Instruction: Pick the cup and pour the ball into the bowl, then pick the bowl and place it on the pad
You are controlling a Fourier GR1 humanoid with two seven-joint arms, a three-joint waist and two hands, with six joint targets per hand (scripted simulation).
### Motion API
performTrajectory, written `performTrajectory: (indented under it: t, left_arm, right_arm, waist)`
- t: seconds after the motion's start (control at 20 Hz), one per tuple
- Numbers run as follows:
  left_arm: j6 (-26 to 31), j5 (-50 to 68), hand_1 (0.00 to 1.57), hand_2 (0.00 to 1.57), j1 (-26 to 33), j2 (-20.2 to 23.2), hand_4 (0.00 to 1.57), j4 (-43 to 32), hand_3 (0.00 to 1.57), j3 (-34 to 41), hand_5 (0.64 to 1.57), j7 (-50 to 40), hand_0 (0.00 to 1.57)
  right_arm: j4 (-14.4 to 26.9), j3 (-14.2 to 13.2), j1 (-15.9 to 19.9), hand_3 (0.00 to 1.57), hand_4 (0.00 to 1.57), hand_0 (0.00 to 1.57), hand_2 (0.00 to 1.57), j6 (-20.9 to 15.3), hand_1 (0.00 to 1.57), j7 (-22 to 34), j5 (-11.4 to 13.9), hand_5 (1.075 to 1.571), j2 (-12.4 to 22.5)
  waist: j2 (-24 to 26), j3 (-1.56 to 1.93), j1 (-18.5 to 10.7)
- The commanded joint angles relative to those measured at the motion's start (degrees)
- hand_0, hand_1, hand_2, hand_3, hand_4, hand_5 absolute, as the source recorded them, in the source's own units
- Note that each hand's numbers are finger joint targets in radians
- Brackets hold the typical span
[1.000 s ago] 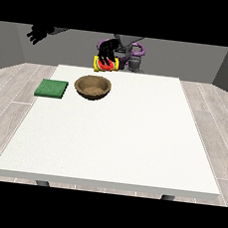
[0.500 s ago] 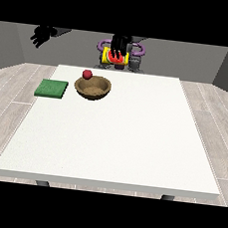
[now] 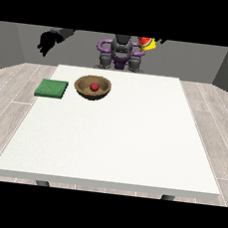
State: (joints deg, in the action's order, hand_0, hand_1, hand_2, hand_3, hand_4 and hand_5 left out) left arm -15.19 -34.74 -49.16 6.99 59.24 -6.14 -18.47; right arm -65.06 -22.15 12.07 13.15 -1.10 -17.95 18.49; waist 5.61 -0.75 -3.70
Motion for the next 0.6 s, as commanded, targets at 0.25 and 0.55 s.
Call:
performTrajectory:
  t: [0.25, 0.55]
  left_arm:
    - [21.4, 33.2, 0.0, 0.0, 0.0, 7.6, 1.06, 6.4, 0.0, 21.7, 1.566, 8.3, 0.0]
    - [29.9, 39.6, 0.0, 0.0, 3.1, 14.6, 1.05, 5.7, 0.0, 26.9, 1.555, 10.6, 0.0]
  right_arm:
    - [2.0, 0.4, -2.4, 0.0, 0.72, 0.0, 0.0, -4.8, 0.0, -5.1, 2.1, 1.566, -5.6]
    - [6.1, 1.3, -0.5, 0.0, 0.74, 0.0, 0.0, -6.7, 0.0, -10.6, 2.7, 1.567, -9.8]
  waist:
    - [-4.7, 0.62, -7.3]
    - [-9.7, 0.75, -7.5]
